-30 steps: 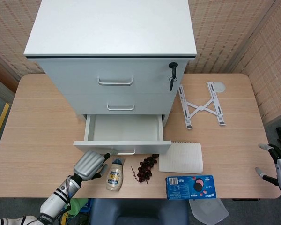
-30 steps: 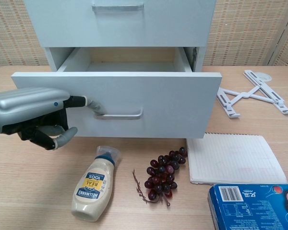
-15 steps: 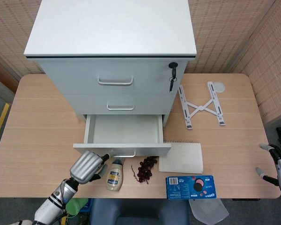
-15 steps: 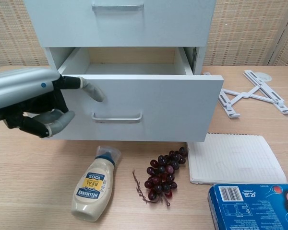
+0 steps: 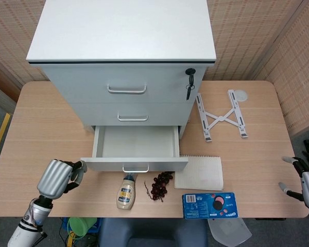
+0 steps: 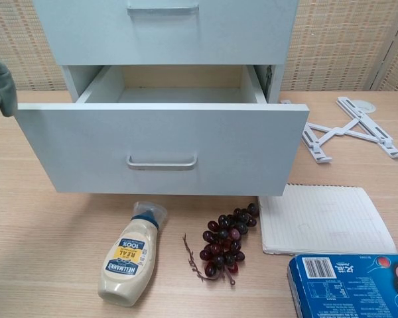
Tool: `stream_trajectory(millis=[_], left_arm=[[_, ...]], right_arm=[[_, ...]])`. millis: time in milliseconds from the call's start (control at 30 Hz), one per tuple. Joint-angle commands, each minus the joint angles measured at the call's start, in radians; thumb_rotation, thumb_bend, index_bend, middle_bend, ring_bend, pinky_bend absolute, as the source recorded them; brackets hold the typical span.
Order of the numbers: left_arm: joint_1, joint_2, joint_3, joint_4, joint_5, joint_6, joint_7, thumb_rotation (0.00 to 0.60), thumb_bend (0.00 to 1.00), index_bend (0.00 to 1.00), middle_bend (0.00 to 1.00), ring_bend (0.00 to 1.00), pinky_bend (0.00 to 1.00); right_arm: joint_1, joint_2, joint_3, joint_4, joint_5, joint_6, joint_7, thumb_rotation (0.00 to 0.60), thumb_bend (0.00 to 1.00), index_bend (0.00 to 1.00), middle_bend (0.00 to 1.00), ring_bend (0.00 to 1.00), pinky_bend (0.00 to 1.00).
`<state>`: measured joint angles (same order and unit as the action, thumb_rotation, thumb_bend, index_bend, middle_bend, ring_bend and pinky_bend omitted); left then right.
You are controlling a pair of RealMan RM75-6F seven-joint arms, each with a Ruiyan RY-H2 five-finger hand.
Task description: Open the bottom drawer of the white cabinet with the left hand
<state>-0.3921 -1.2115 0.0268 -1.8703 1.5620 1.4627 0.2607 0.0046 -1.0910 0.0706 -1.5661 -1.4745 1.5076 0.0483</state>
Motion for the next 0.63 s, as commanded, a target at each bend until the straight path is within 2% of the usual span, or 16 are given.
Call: stream_trajectory(millis=[33,200,267,367,433,533,633], left_arm=[[0.041,0.013,-0.023,0.041,-0.077,0.019,-0.017,0.6,0.59,0.73,0.81,0.83,0.91],[0.085,0.012,-0.044,0.128,-0.147,0.042,-0.02,0.6,0.59,0.73,0.8,0.8,0.9],[0.102,0.004,-0.049,0.174,-0.167,0.048,-0.027,0.6,0.59,0.7,0.77,0.76,0.85],[0.124,-0.004,-0.044,0.22,-0.19,0.042,-0.03,0.6,0.59,0.6,0.68,0.67,0.73],[0.139,-0.004,-0.028,0.243,-0.201,0.025,-0.009,0.6,0.58,0.49,0.56,0.57,0.59],[0.153,-0.005,-0.018,0.252,-0.201,0.019,0.005,0.6,0.53,0.36,0.43,0.44,0.44],[0.167,-0.014,-0.027,0.249,-0.196,0.033,-0.01,0.6,0.52,0.33,0.42,0.42,0.4]], right_arm=[[0.008,-0.003,0.002,0.0,0.005,-0.011,0.003,0.6,0.13,0.26,0.29,0.16,0.18],[0.022,-0.004,-0.002,0.006,-0.002,-0.035,0.013,0.6,0.13,0.26,0.29,0.16,0.18],[0.027,-0.003,-0.002,0.007,-0.003,-0.043,0.016,0.6,0.13,0.26,0.29,0.16,0.18],[0.033,-0.003,-0.002,0.005,-0.005,-0.048,0.015,0.6,0.13,0.26,0.29,0.16,0.18],[0.038,-0.005,-0.002,0.002,-0.01,-0.05,0.017,0.6,0.13,0.26,0.29,0.16,0.18],[0.042,-0.01,0.0,0.002,-0.014,-0.048,0.013,0.6,0.13,0.26,0.29,0.16,0.18],[0.045,-0.018,0.005,0.002,-0.022,-0.034,0.009,0.6,0.13,0.26,0.3,0.16,0.18]])
